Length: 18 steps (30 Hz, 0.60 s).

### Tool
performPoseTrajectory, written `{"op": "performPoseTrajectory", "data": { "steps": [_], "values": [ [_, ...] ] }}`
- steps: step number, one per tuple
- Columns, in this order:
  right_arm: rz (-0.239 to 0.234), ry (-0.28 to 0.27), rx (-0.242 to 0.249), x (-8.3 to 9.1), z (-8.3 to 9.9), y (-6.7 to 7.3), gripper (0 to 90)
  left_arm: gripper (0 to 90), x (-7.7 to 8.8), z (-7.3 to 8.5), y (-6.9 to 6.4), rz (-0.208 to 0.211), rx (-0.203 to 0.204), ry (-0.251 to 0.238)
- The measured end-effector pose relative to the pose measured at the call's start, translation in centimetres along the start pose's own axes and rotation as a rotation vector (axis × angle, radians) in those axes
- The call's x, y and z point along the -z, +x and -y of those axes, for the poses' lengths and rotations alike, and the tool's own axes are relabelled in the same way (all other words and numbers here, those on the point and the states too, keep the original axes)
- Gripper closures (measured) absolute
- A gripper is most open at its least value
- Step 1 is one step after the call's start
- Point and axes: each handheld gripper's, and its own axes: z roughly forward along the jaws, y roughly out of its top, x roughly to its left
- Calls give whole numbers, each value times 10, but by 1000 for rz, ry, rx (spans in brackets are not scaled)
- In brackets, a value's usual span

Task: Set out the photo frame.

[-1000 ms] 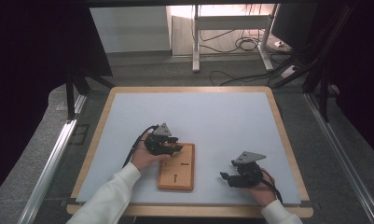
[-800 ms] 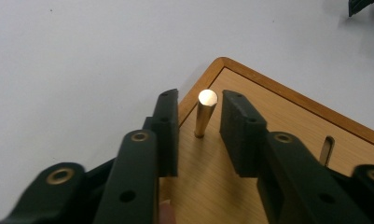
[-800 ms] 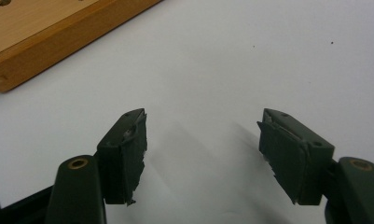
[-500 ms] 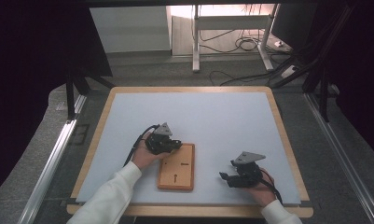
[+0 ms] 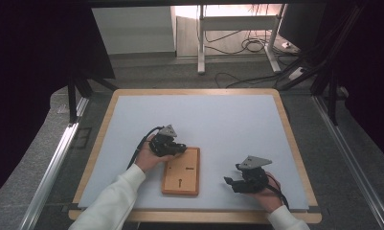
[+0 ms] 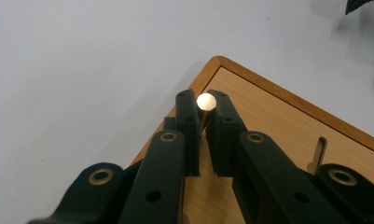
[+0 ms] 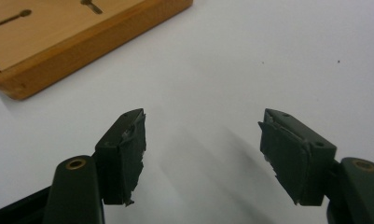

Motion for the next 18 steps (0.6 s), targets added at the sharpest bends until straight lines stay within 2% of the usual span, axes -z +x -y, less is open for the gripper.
{"op": "performPoseTrajectory", "data": {
  "steps": [6, 11, 17, 18],
  "values": [
    [-25, -27, 62, 4, -11, 14, 291, 844, 0, -3, 4, 26, 16, 15],
    [-36, -31, 88, 3, -18, 25, 256, 844, -1, -4, 8, 45, 35, 20],
    [-66, -22, 165, -6, -35, 51, 203, 844, -1, -6, 9, 49, 47, 30],
    [-66, -22, 165, -6, -35, 51, 203, 844, -1, -6, 9, 49, 47, 30]
  ]
}}
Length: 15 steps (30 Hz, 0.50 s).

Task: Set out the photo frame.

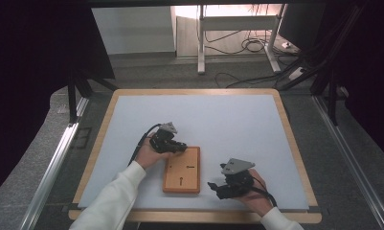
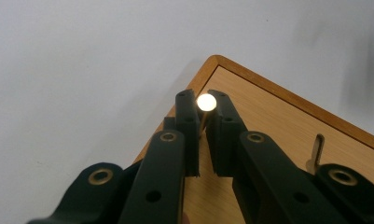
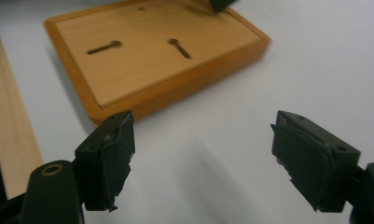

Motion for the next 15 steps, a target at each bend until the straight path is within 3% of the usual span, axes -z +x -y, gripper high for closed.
{"op": "performPoseTrajectory", "data": {
  "steps": [3, 7, 15],
  "values": [
    [-32, 12, 47, -9, -11, 16, 178, 843, 0, 0, 1, 9, 4, 1],
    [-34, 36, 101, -18, -19, 28, 158, 843, 0, -1, 2, 15, 8, 4],
    [-31, 71, 148, -34, -26, 42, 148, 842, 0, -2, 6, 36, 28, 9]
  ]
}}
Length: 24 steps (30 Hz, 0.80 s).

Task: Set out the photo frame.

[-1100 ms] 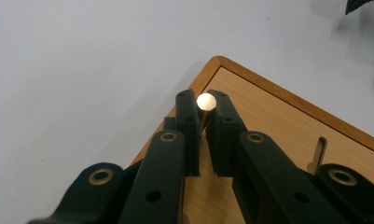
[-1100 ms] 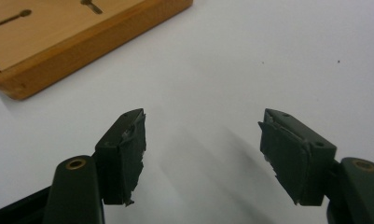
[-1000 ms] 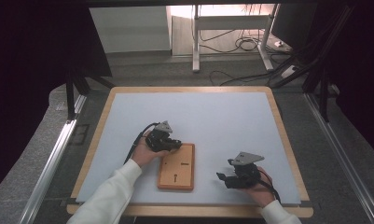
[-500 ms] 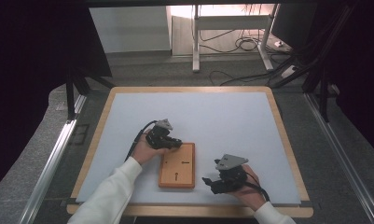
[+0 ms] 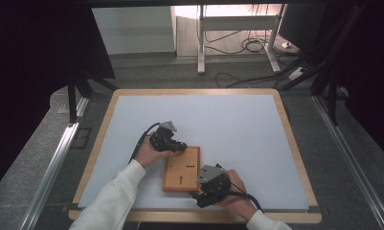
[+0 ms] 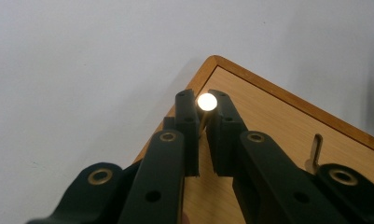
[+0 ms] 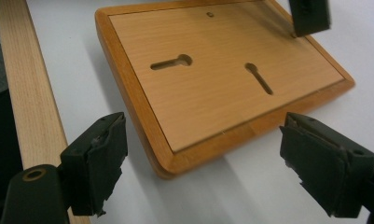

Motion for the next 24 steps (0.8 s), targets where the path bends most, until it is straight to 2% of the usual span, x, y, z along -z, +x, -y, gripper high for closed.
{"op": "performPoseTrajectory", "data": {
  "steps": [2, 4, 9, 10, 15, 17, 24],
  "values": [
    [-3, 6, 18, -3, -3, 3, 142, 841, 0, 0, 0, 2, 2, 0],
    [18, 14, 47, -7, -7, 7, 124, 842, 0, -1, 1, 6, 7, 5],
    [35, 33, 74, -14, -12, 12, 116, 842, 0, -2, 4, 25, 25, 10],
    [52, 39, 86, -17, -13, 12, 116, 842, 0, -2, 4, 25, 25, 10],
    [63, 49, 100, -22, -15, 12, 116, 841, 0, -3, 5, 29, 32, 15],
    [80, 63, 127, -26, -16, 15, 106, 839, 0, -4, 5, 31, 33, 20],
    [123, 78, 157, -32, -19, 19, 106, 838, 0, -5, 7, 42, 40, 26]
  ]
}}
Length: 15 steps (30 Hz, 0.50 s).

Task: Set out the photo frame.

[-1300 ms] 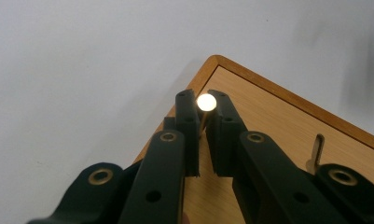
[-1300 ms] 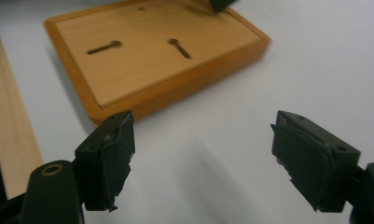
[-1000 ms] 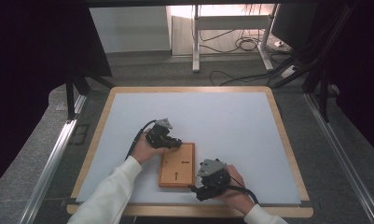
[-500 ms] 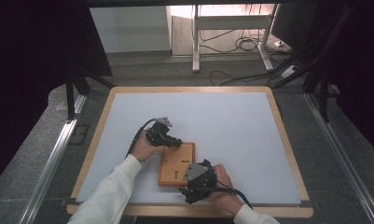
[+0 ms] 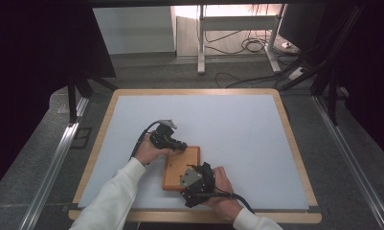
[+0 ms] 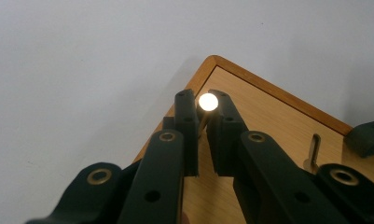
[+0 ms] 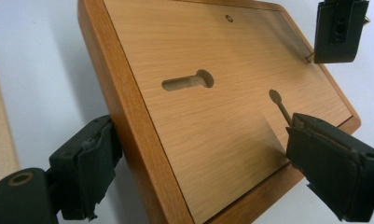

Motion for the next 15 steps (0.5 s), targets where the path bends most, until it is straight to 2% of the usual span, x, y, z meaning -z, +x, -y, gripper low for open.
{"op": "performPoseTrajectory", "data": {
  "steps": [2, 7, 15],
  "values": [
    [2, 3, -2, -1, 0, 1, 107, 838, 0, 0, 0, 1, 2, 0],
    [47, 18, 56, -5, -2, 6, 127, 836, 0, 0, 0, -1, 1, 2],
    [49, -14, 59, 1, -3, 6, 193, 845, 0, 0, 0, -6, 5, -5]
  ]
}}
